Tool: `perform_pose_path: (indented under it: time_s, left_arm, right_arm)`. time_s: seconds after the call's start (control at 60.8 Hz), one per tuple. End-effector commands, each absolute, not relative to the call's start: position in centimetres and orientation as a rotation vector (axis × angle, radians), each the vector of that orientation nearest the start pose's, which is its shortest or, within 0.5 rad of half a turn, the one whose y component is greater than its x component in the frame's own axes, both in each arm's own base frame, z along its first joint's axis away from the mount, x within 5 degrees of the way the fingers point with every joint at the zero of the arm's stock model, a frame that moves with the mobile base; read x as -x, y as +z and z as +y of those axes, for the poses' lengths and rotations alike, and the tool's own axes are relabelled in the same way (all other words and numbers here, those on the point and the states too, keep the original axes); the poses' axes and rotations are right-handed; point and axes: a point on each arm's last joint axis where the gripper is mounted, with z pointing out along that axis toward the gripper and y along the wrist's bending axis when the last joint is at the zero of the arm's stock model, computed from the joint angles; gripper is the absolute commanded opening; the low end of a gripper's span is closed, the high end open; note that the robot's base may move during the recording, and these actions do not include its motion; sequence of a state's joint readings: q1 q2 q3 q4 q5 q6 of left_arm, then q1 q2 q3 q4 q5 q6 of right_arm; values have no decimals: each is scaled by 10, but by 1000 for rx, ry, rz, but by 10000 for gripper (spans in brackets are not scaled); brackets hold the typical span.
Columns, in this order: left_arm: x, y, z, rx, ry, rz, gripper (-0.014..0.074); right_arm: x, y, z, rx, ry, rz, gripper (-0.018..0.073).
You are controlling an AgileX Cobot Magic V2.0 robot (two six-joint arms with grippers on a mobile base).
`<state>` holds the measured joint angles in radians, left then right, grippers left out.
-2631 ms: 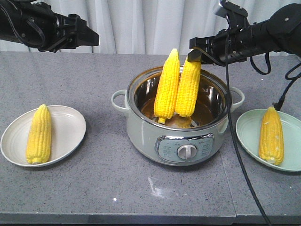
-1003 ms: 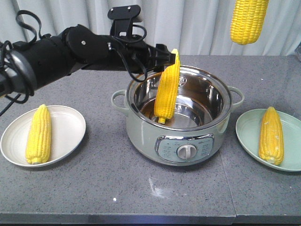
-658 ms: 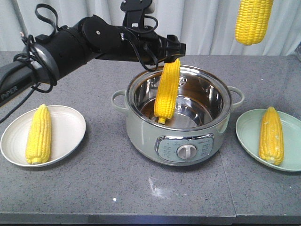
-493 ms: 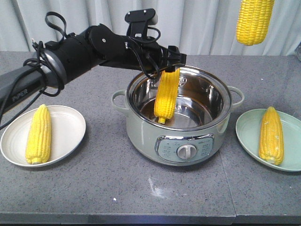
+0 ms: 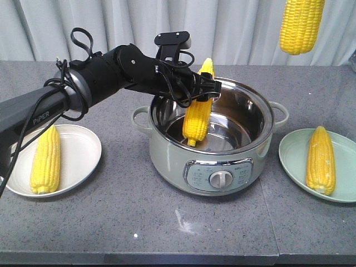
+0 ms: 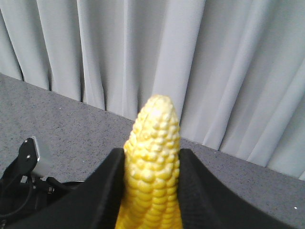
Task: Distribute corn equally
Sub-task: 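Lower the left gripper onto the last corn cob in the pot and close, then lift the last corn cob out of the pot with the left gripper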
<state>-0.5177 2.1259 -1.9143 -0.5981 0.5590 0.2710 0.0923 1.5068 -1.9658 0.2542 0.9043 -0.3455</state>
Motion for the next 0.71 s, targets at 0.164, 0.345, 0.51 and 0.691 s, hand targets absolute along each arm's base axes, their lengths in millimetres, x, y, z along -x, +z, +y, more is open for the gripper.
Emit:
perform_pose_path:
  time_s: [0.164,0.345,0.51,0.691]
  left_arm:
    - [-417,328,-272,-432,-809,2071,183]
    - [-413,332,-272,-455,-816,2085,-8]
    - [-403,357,-265,-454,-824,2034,-8]
    - [-381,409,-245,-448,-823,1921,-8]
  right_arm:
    - [-288,552,43,362,115,1732,-5]
    - [-288,551,43,364,116,1737,-5]
    - [-288,550,43,366,120,1748,-5]
    - [-288,550,44,356,132,1754,-5]
